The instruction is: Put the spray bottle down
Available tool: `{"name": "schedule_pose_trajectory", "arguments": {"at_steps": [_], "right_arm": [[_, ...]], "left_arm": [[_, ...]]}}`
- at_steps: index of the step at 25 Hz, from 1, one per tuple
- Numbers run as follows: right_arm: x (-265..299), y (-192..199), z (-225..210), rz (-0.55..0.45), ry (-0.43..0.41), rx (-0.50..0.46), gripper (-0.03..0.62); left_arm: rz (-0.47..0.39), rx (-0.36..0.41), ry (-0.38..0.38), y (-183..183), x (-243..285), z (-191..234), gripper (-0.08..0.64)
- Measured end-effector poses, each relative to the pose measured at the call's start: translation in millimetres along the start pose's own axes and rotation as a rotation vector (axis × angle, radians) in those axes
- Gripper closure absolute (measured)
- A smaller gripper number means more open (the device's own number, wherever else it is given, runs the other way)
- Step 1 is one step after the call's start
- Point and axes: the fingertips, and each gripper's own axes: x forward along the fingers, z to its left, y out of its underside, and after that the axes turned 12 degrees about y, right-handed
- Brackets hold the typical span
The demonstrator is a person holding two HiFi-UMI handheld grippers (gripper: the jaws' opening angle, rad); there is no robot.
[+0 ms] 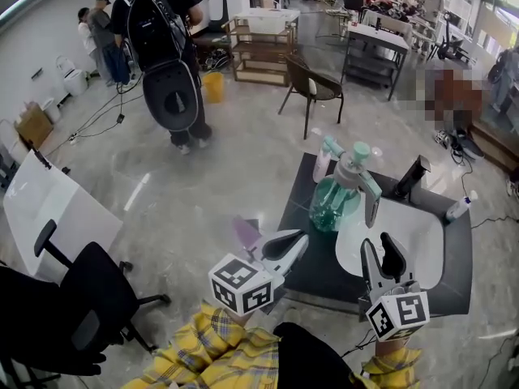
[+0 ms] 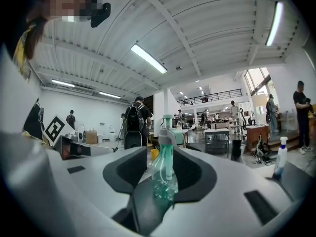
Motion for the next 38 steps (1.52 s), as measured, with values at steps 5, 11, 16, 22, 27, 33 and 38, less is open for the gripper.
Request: {"name": "schedule_pose_trajectory", "arguments": {"at_steps": [5, 11, 16, 22, 27, 33, 38], "right_arm": [[-29, 9, 15, 0.014, -0.001, -0.008, 0.479], [-56, 12, 30, 0.018, 0.01, -0.016, 0.538], [-77, 18, 47, 0.021, 0.006, -0.006, 0.569], [-105, 26, 66, 0.044, -0.007, 0.003, 0.581], [-128, 35, 83, 0.074, -0.019, 0.027, 0.586], [-155, 44, 103, 0.094, -0.033, 0.045, 0.588], [-175, 46, 117, 0.099, -0.045, 0.053, 0.588]], "left_arm": [[0.011, -0.007, 0.015, 12, -16, -19, 0.549], [0.018, -0.008, 0.026, 20, -37, -37, 0.549], [0.015, -0.011, 0.033, 27, -56, -51, 0.549], [0.019, -0.029, 0.04, 38, -75, -68, 0.549], [0.028, -0.042, 0.049, 47, -92, -86, 0.549], [0.03, -0.055, 0.044, 59, -114, -104, 0.549], [0.03, -0.053, 0.053, 64, -130, -122, 0.549]]}}
